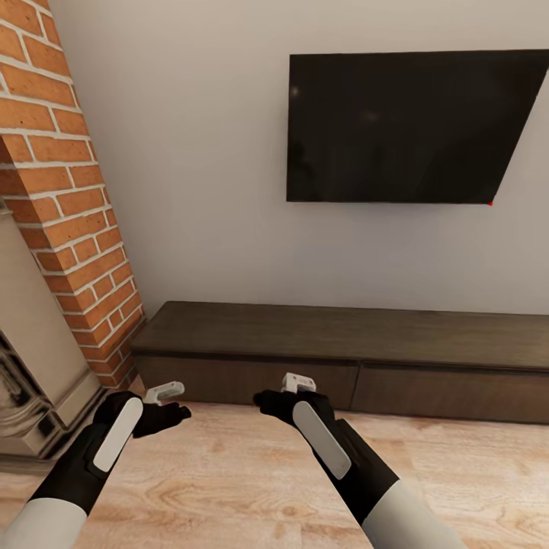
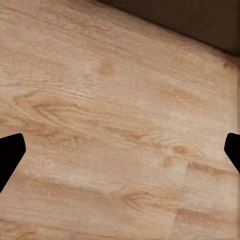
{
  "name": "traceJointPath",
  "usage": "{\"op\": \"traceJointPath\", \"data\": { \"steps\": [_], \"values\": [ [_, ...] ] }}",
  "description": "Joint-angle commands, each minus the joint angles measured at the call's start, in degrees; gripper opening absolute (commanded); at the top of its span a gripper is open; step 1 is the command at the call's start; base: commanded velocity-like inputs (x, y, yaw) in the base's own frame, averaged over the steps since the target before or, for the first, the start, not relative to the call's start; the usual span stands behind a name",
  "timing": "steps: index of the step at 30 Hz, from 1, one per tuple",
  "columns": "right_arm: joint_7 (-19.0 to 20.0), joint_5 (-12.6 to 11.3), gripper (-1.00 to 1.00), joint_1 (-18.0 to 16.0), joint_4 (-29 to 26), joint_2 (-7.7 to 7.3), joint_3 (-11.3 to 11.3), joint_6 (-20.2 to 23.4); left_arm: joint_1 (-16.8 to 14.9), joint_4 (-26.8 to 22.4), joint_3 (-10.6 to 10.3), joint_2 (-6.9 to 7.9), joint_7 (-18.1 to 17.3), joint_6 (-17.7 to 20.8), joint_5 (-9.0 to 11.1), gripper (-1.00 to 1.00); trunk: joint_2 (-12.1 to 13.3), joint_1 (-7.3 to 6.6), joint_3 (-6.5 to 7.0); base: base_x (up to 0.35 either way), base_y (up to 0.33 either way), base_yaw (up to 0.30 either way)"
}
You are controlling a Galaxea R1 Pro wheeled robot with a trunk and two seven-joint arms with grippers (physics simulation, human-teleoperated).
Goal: Place each of the two pumpkins and all three candles from the living room inside a cabinet in the living room (use any cabinet), then make sure every cabinet is closed, and position the cauldron so it is next to a table in the living room.
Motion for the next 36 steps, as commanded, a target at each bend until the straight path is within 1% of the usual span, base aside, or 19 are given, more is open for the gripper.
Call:
{"op": "traceJointPath", "data": {
  "steps": [1,7,12,13,15,17,19,20,21,23,24,26,27,29,30,32,33,34,36],
  "values": [
    [-0.65,-0.53,1.00,-0.04,-0.40,-0.03,0.08,-0.31,-0.04,-0.23,-0.08,-0.27,0.57,0.09,0.27,1.00,-0.03,0.00,-0.06,0.028,0.026,0.000],
    [-0.92,-0.74,1.00,-0.04,-2.21,-0.04,-0.07,-2.24,-0.04,-0.57,0.03,-2.21,0.56,0.09,-1.37,1.00,-0.03,0.00,-0.06,0.143,0.023,0.000],
    [-1.07,-0.80,1.00,-0.05,-2.04,-0.05,-0.21,-3.63,-0.04,-0.73,0.10,-3.83,0.56,0.09,-1.34,1.00,-0.03,0.00,-0.06,0.039,0.005,0.000],
    [-1.11,-0.76,1.00,-0.04,-2.01,-0.04,-0.24,-3.99,-0.04,-0.75,0.15,-5.00,0.53,0.11,-1.32,1.00,-0.03,0.00,-0.06,0.009,0.001,0.000],
    [-1.37,-0.70,1.00,-0.05,-1.85,-0.05,-0.31,-4.86,-0.04,-0.99,0.22,-4.98,0.50,0.14,-1.20,1.00,-0.03,0.00,-0.06,0.006,0.001,0.000],
    [-2.98,-0.70,1.00,-0.05,-1.35,-0.13,-0.45,-6.32,-0.04,-1.89,0.79,-4.72,0.48,0.33,-0.35,1.00,-0.03,0.00,-0.06,0.002,0.000,0.000],
    [-5.85,-0.72,1.00,-0.06,-0.82,-0.25,-0.55,-7.94,0.01,-2.78,1.44,-3.91,0.47,0.49,1.54,1.00,-0.03,0.00,-0.06,0.001,0.000,0.000],
    [-7.71,-0.76,1.00,-0.07,-0.62,-0.33,-0.60,-9.29,0.03,-3.16,1.66,-2.75,0.47,0.54,3.60,1.00,-0.03,0.00,-0.06,0.000,0.000,0.000],
    [-8.80,-0.79,1.00,-0.09,-0.52,-0.37,-0.62,-10.43,0.04,-3.51,1.77,-1.26,0.47,0.55,6.36,1.00,-0.43,0.22,-0.24,0.000,0.000,0.000],
    [-9.50,-0.80,1.00,-0.10,-0.36,-0.39,-0.63,-11.26,0.05,-3.93,1.79,0.73,0.47,0.57,10.25,1.00,-1.23,0.66,-0.60,0.000,0.000,0.000],
    [-9.59,-0.80,1.00,-0.11,-0.30,-0.39,-0.63,-11.37,0.05,-4.03,1.78,1.24,0.47,0.56,11.23,1.00,-1.63,0.88,-0.78,0.000,0.000,0.000],
    [-9.82,-0.80,1.00,-0.08,0.00,-0.40,-0.67,-11.79,0.05,-4.25,1.67,3.21,0.47,0.56,14.68,1.00,-2.43,1.32,-1.14,0.000,0.000,0.000],
    [-9.85,-0.80,1.00,-0.07,0.09,-0.40,-0.68,-11.94,0.05,-4.28,1.64,3.66,0.47,0.57,15.44,1.00,-2.83,1.53,-1.32,0.000,0.000,0.000],
    [-9.79,-0.82,1.00,-0.08,0.38,-0.44,-0.64,-13.24,0.05,-4.39,1.58,5.13,0.47,0.60,18.47,1.00,-3.64,1.97,-1.67,0.000,0.000,0.000],
    [-9.65,-0.86,1.00,-0.07,0.42,-0.47,-0.61,-13.71,0.05,-4.39,1.57,5.41,0.47,0.60,19.26,1.00,-4.04,2.19,-1.85,0.000,0.000,0.000],
    [-9.29,-1.03,1.00,-0.07,0.50,-0.52,-0.52,-15.45,0.08,-4.40,1.56,6.25,0.47,0.63,21.78,1.00,-4.84,2.63,-2.21,0.000,0.000,0.000],
    [-9.03,-1.16,1.00,-0.07,0.52,-0.58,-0.50,-16.68,0.10,-4.42,1.50,6.81,0.47,0.71,23.54,1.00,-5.24,2.85,-2.39,0.000,0.000,0.000],
    [-8.76,-1.25,1.00,-0.08,0.52,-0.60,-0.49,-17.29,0.11,-4.43,1.48,7.09,0.47,0.76,24.48,1.00,-5.64,3.07,-2.57,0.000,0.000,0.000],
    [-5.44,-2.41,1.00,-0.07,0.59,-0.62,-0.51,-19.52,0.18,-4.46,1.30,8.23,0.47,0.94,28.68,1.00,-6.44,3.51,-2.93,0.000,0.000,0.000]
  ]
}}
